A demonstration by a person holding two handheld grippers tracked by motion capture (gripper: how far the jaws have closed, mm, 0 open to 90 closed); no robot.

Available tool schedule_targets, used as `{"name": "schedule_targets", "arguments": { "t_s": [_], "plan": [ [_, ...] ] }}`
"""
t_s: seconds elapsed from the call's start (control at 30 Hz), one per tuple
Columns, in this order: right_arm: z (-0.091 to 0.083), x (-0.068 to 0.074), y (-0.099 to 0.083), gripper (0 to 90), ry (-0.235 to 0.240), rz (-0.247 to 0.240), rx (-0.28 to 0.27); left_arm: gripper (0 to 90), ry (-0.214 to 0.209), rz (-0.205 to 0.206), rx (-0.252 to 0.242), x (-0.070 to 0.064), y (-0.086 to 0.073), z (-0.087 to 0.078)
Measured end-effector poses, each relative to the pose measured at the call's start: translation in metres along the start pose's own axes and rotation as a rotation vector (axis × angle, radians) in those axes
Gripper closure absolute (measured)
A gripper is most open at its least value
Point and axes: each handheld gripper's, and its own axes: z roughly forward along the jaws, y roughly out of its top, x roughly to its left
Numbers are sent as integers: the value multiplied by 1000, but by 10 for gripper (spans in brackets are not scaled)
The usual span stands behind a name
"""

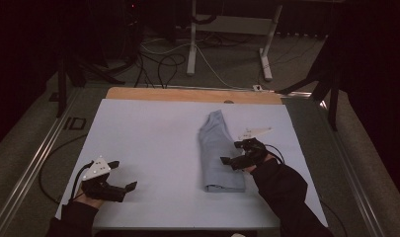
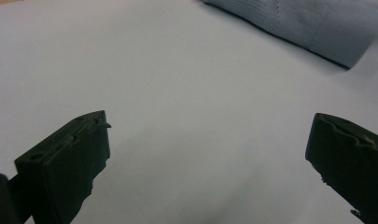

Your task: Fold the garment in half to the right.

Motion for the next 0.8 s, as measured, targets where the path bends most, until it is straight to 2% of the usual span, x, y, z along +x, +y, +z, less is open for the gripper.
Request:
{"name": "schedule_targets", "arguments": {
  "t_s": [0.2,0.27,0.4,0.47,0.6,0.7,0.8],
  "plan": [
    [-15,12,-27,258,-15,20,30,7,3,0,2,0,0,0],
    [-16,15,-37,285,-25,46,47,7,3,-2,2,0,0,0],
    [-16,20,-54,321,-62,81,90,7,2,-5,4,0,0,0],
    [-15,21,-62,376,-67,116,104,7,1,-1,5,-1,0,1],
    [-12,24,-73,421,-76,150,133,7,-1,-4,6,0,0,1],
    [-11,24,-77,527,-70,178,143,7,-1,1,14,0,-1,2],
    [-13,27,-77,645,-80,164,156,7,-1,-4,11,0,-1,2]
  ]
}}
